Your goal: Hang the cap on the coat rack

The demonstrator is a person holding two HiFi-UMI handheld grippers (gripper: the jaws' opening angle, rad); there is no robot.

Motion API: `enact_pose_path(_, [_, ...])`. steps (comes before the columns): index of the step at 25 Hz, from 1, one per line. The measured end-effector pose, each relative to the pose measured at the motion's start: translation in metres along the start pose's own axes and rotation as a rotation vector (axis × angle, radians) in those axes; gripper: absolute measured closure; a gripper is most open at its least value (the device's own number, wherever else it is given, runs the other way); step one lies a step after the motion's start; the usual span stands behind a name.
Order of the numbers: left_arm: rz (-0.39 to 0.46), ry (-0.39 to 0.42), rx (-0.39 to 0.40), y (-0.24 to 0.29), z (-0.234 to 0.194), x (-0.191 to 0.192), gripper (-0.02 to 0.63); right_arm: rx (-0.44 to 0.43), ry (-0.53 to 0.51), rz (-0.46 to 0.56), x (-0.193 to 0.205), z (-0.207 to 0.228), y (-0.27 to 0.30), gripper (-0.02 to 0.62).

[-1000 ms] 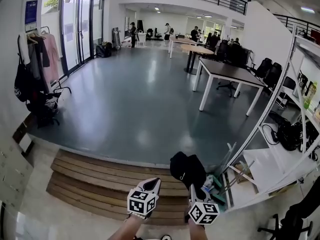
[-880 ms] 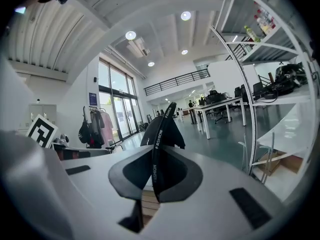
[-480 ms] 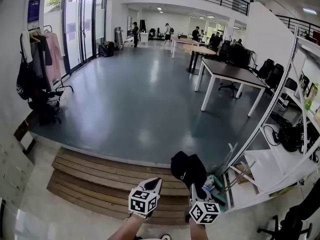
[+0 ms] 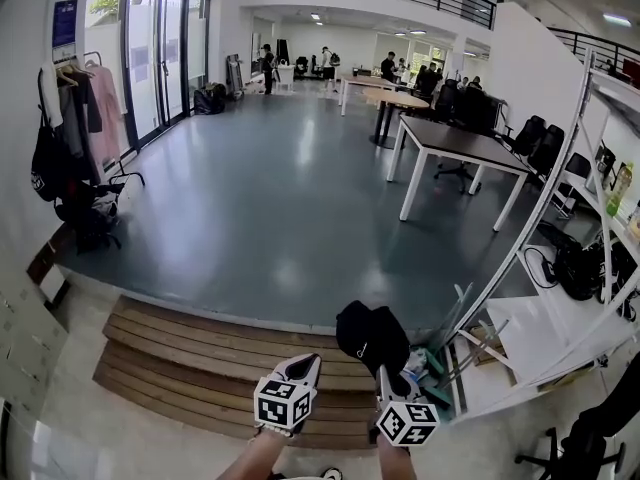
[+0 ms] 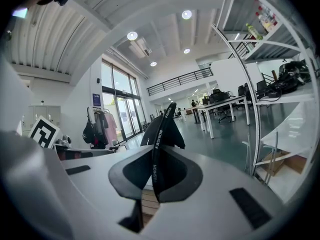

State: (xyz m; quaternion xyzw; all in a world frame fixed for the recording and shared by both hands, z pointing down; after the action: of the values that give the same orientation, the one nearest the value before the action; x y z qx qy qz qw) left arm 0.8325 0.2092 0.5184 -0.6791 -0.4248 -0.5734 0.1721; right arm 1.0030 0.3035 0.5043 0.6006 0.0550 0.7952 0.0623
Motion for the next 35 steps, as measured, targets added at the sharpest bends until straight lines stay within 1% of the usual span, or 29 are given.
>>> enact_pose_path(10, [0.001, -0.003, -0.002, 0.0, 0.004, -0.001, 0.601, -0.012, 0.002, -0.001, -0.002, 0.0, -0.001, 0.575])
enact_pose_path(21, [0.013, -0.016, -0.04, -0.003, 0.003, 0.002, 0.601, -0.072, -0.012, -0.023, -0.003, -0.003, 0.007, 0.575])
enact_pose_path(27, [0.029, -0.034, -0.078, -0.013, -0.004, 0.001, 0.601, -0.119, -0.028, -0.04, -0.002, -0.012, 0.014, 0.575])
enact_pose_path(35, [0.054, -0.077, -0.156, -0.032, -0.01, 0.012, 0.603, -0.202, -0.047, -0.078, 0.006, -0.025, 0.021, 0.575])
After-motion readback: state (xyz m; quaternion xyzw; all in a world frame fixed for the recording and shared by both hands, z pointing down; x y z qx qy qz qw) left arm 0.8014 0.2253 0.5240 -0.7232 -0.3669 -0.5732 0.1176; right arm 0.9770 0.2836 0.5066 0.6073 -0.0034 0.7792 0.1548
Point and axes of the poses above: the fingertips, and each gripper's own axes: y forward along the fingers, z to its right, x out of its underside, the point moved 5 cm from there along -y, backward along the fingers, and after that the axes turned 2 degrees about -x, right-handed, at the moved point
